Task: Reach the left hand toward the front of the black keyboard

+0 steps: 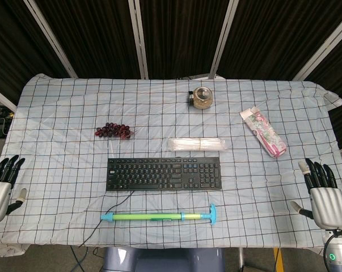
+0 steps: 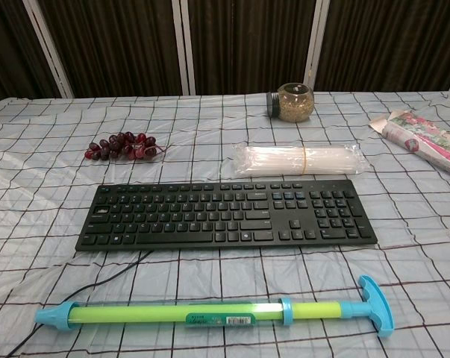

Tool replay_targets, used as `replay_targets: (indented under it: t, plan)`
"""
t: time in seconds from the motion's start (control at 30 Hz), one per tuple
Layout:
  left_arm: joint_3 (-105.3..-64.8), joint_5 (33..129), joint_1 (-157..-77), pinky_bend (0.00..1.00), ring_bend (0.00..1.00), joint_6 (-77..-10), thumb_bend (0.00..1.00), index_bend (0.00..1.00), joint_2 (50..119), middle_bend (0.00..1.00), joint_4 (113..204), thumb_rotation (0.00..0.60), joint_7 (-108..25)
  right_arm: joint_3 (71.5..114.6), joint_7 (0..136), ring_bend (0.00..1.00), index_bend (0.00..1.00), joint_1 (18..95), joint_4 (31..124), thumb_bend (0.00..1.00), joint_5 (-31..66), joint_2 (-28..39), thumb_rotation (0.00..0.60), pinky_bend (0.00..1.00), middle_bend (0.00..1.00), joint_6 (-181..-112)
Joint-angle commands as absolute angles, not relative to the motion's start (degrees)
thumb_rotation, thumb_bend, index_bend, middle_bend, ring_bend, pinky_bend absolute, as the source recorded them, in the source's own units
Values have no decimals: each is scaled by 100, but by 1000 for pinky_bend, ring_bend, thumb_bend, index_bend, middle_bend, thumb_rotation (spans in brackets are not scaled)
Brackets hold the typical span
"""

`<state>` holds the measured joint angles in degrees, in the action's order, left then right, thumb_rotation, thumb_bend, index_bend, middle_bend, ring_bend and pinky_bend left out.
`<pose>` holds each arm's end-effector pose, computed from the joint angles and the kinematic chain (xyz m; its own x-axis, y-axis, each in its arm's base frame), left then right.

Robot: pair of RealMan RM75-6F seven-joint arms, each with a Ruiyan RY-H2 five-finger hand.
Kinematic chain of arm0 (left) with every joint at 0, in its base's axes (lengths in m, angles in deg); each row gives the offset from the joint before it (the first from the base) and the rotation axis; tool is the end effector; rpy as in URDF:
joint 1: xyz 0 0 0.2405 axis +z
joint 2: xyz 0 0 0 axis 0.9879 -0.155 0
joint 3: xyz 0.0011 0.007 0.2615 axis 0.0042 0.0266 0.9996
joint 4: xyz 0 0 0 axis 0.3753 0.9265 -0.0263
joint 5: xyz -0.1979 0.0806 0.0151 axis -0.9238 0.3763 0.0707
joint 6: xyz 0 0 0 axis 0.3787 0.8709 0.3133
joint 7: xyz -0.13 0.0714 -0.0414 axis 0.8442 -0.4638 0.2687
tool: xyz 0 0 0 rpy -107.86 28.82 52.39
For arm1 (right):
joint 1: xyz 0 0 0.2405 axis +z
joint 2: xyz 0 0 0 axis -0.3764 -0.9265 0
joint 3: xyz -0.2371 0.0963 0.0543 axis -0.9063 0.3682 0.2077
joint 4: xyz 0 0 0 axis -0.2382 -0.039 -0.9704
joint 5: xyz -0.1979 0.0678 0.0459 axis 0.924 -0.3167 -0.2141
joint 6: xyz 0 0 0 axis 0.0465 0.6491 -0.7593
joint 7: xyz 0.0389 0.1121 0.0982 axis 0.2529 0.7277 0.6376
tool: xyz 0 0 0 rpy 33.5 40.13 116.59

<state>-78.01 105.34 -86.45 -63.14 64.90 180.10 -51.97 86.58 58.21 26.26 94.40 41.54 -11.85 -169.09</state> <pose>-0.3143 0.1874 0.1514 0.5441 0.0496 0.8376 0.8390 -0.0200 -0.5438 -0.3148 -0.1913 0.1532 0.5094 0.0394 0.8596 -0.8600 -0.0120 0.5102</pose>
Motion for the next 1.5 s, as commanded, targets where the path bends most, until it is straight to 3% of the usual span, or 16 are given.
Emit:
replay_targets:
  t: [0.03, 1.03, 1.23, 1.3, 1.37, 1.5]
  plan:
    - [-7796, 10542, -8642, 0, 0, -6318, 134, 0, 6489, 0, 18018, 600, -5205, 8659, 5835, 0, 9, 2619, 9452, 74, 4139, -1197, 600, 0, 0, -16905]
    - [-7728, 10669, -8714, 0, 0, -6197, 135, 0, 6507, 0, 18132, 600, -5326, 8665, 5926, 0, 9, 2560, 9522, 74, 3998, -1274, 600, 0, 0, -16872]
    - [-7684, 10811, -8864, 21, 5, -5999, 202, 0, 6464, 6, 18407, 600, -5713, 8644, 5904, 0, 12, 2574, 9534, 74, 4037, -1280, 600, 0, 0, -16842]
    - [-7642, 10752, -8996, 128, 90, -5694, 255, 0, 6351, 108, 18713, 600, -6063, 8641, 5887, 0, 14, 2574, 9530, 74, 4064, -1267, 600, 0, 0, -16859]
    - [-7634, 10569, -9155, 280, 280, -5329, 327, 0, 6213, 344, 19104, 600, -6410, 8625, 5908, 0, 15, 2576, 9538, 75, 4085, -1269, 600, 0, 0, -16847]
    - [-7669, 9848, -9584, 371, 503, -4437, 405, 0, 5969, 622, 19954, 600, -7071, 8613, 5942, 0, 17, 2581, 9541, 74, 4088, -1285, 600, 0, 0, -16817]
